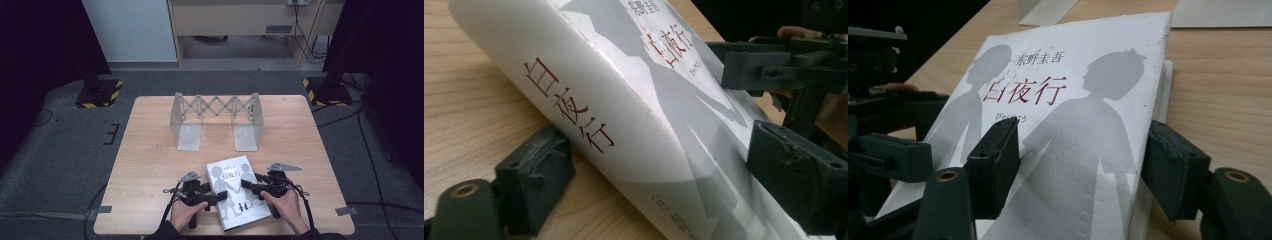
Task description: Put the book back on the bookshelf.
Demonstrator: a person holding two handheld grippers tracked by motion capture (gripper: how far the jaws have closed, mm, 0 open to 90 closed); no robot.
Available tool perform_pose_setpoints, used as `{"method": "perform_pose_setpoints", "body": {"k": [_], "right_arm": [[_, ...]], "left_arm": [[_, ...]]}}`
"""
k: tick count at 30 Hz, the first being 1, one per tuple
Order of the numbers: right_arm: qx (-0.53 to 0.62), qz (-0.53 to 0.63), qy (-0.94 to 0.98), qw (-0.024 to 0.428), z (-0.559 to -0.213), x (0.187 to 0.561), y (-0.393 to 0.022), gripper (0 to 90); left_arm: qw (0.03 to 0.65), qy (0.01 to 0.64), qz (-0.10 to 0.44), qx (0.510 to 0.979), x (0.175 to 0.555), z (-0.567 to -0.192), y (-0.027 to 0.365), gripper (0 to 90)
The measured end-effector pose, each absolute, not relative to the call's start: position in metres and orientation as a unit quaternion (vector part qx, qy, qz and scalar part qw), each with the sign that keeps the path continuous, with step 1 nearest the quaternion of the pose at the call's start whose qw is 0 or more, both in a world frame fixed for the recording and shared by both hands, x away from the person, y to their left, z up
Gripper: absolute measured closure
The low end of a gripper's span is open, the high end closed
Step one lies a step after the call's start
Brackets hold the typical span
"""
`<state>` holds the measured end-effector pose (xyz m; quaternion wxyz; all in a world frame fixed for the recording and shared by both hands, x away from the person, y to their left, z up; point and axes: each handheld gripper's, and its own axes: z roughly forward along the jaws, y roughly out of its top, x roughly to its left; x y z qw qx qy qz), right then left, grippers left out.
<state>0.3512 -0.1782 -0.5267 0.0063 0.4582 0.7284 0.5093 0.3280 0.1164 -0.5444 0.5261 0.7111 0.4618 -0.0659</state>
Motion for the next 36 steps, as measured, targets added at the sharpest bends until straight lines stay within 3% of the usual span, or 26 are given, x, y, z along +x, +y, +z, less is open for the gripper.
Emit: {"method": "perform_pose_setpoints", "body": {"k": [9, 17, 36], "right_arm": [[0.454, 0.511, 0.730, 0.009, -0.523, 0.352, -0.180, 43.7], [0.442, 0.547, 0.711, 0.025, -0.513, 0.351, -0.184, 53.0], [0.419, 0.582, 0.697, 0.009, -0.506, 0.352, -0.176, 55.6]], "left_arm": [[0.524, 0.464, -0.069, 0.711, 0.328, -0.544, 0.118, 13.3], [0.554, 0.452, -0.033, 0.699, 0.328, -0.531, 0.125, 21.1], [0.596, 0.428, -0.049, 0.678, 0.327, -0.524, 0.117, 28.8]]}}
